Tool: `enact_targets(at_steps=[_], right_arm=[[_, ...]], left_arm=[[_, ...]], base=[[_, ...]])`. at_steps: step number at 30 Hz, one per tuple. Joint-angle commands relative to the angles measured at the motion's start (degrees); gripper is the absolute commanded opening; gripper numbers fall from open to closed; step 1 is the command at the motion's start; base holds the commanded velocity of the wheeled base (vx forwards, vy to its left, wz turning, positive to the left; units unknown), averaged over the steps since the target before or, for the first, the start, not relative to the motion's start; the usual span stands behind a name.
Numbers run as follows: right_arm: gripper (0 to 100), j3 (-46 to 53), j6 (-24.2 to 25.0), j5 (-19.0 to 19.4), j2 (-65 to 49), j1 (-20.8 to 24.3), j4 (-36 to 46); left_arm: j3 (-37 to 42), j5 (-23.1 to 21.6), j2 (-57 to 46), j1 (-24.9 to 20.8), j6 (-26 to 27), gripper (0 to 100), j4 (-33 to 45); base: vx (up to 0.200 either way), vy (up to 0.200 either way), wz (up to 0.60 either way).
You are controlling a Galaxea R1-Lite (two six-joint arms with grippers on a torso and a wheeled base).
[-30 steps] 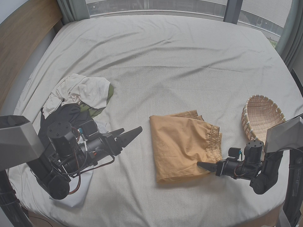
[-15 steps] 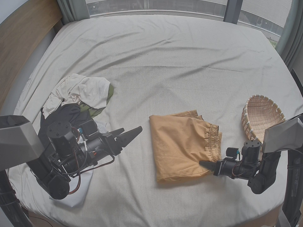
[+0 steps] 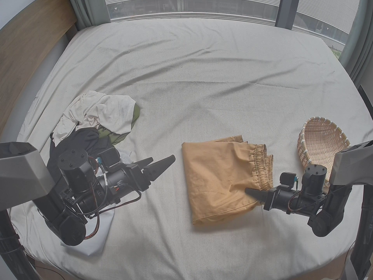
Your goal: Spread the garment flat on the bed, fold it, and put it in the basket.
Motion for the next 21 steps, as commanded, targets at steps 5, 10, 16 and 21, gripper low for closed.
enact_targets(at_steps=[5, 10, 16, 21], right_arm=[[0, 0.00, 1.48, 0.20, -5.93, 0.12, -0.10], [0, 0.09, 2.53, 0.20, -8.66, 1.17, -0.01], [0, 0.17, 3.23, 0.20, -11.38, 2.23, -0.01], [0, 0.09, 3.23, 0.20, -13.84, 2.32, 0.08]], left_arm=[[-0.07, 0.01, 0.19, 0.01, -0.03, 100, -0.01], [-0.07, 0.01, 0.19, 0.01, -0.12, 100, -0.01], [-0.15, 0.01, 0.19, 0.01, -0.12, 100, -0.01], [-0.15, 0.01, 0.28, 0.01, -0.03, 100, -0.01]], base=[[0.000, 0.000, 0.00], [0.000, 0.000, 0.00], [0.000, 0.000, 0.00], [0.000, 0.000, 0.00]])
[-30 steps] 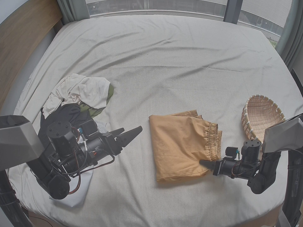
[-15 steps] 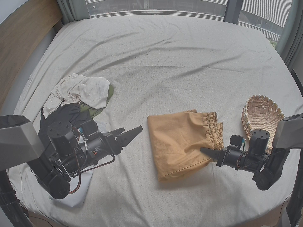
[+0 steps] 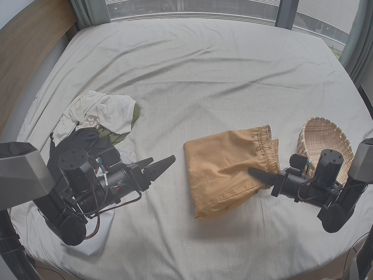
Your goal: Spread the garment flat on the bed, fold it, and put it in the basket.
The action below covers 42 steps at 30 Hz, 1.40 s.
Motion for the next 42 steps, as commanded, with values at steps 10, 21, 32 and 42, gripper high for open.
enact_targets(at_steps=[10, 21, 32, 42], right_arm=[[0, -0.55, -0.06, -0.15, -5.11, -0.92, -0.08], [0, -1.52, 0.03, -0.15, -7.40, -3.29, 0.01], [0, -2.31, -0.41, 0.03, -10.74, -7.69, 0.01], [0, -3.10, -0.50, -0.06, -15.31, -10.85, 0.01]], left_arm=[[-0.06, 0.01, 0.08, 0.01, -0.01, 100, -0.01], [-0.06, 0.01, 0.08, -0.08, -0.01, 100, -0.01], [-0.06, -0.07, 0.17, -0.08, -0.01, 100, -0.01], [-0.14, -0.07, 0.17, -0.08, 0.08, 100, -0.01]], base=[[0.000, 0.000, 0.00], [0.000, 0.000, 0.00], [0.000, 0.000, 0.00], [0.000, 0.000, 0.00]])
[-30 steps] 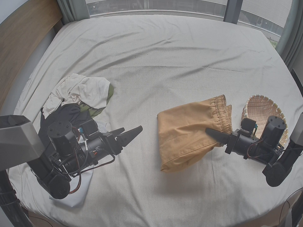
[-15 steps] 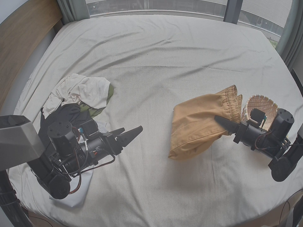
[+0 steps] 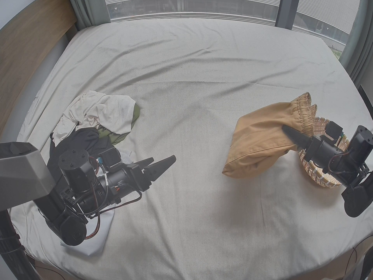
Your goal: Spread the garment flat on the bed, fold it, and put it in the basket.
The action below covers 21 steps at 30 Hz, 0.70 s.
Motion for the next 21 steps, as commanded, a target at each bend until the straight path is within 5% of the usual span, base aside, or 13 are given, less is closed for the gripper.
enact_targets(at_steps=[1, 15, 21], right_arm=[[0, -0.39, -0.08, -0.06, -2.33, -1.54, 0.01], [0, -2.50, -0.61, 0.56, -6.37, -10.85, 0.10], [0, -2.68, -4.57, 1.00, -6.72, -16.65, 0.18]], left_arm=[[-0.03, 0.01, 0.08, 0.00, 0.04, 100, -0.01], [-0.03, 0.01, 0.08, 0.00, 0.04, 100, -0.01], [-0.03, 0.01, 0.08, 0.00, 0.04, 100, -0.01]], base=[[0.000, 0.000, 0.00], [0.000, 0.000, 0.00], [0.000, 0.000, 0.00]])
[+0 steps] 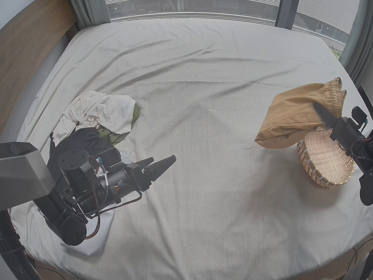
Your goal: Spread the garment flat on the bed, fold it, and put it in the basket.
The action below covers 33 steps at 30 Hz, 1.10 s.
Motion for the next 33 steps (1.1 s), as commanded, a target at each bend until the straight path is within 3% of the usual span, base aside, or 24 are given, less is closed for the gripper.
enact_targets(at_steps=[1, 4, 14, 21, 33], right_arm=[[0, -0.09, -2.67, 0.09, -0.86, -4.11, 0.14], [0, 0.26, -5.66, 0.18, -0.86, -7.01, 0.31], [0, 0.26, -7.77, 0.18, -0.59, -12.81, 1.98], [0, 0.17, -15.59, 0.18, -0.42, -16.59, 8.66], [0, -0.27, -15.76, 0.18, 3.98, -19.23, 8.93]], left_arm=[[-0.03, 0.01, 0.08, -0.02, -0.01, 100, -0.01], [-0.03, 0.01, 0.08, -0.02, -0.01, 100, -0.01], [-0.12, 0.01, 0.26, -0.02, -0.01, 100, -0.01], [-0.21, 0.01, 0.78, -0.11, -0.01, 100, -0.01], [-0.21, 0.01, 0.70, -0.46, -0.01, 100, -0.01]], base=[[0.000, 0.000, 0.00], [0.000, 0.000, 0.00], [0.000, 0.000, 0.00], [0.000, 0.000, 0.00], [0.000, 0.000, 0.00]])
